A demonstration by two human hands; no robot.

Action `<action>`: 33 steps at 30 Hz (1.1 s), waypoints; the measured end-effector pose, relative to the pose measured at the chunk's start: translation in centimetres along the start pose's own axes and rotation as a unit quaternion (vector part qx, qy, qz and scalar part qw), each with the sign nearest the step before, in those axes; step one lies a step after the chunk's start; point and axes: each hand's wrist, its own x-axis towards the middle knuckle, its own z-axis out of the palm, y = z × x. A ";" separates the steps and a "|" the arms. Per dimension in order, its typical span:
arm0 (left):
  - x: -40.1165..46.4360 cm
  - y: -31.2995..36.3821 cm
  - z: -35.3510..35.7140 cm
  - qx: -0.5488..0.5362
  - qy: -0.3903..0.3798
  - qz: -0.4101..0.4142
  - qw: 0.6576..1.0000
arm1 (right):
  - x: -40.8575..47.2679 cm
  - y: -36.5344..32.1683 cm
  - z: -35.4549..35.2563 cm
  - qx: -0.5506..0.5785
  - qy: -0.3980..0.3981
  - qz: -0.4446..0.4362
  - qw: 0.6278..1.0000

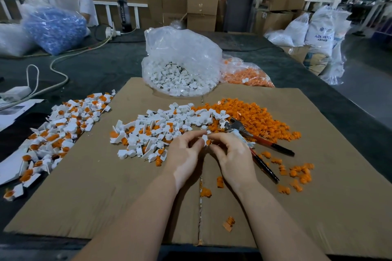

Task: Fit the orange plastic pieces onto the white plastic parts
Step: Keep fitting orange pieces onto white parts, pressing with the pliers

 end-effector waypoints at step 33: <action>-0.1 0.0 0.3 0.091 0.003 0.045 0.995 | -0.3 0.0 0.1 -0.044 0.034 -0.044 0.997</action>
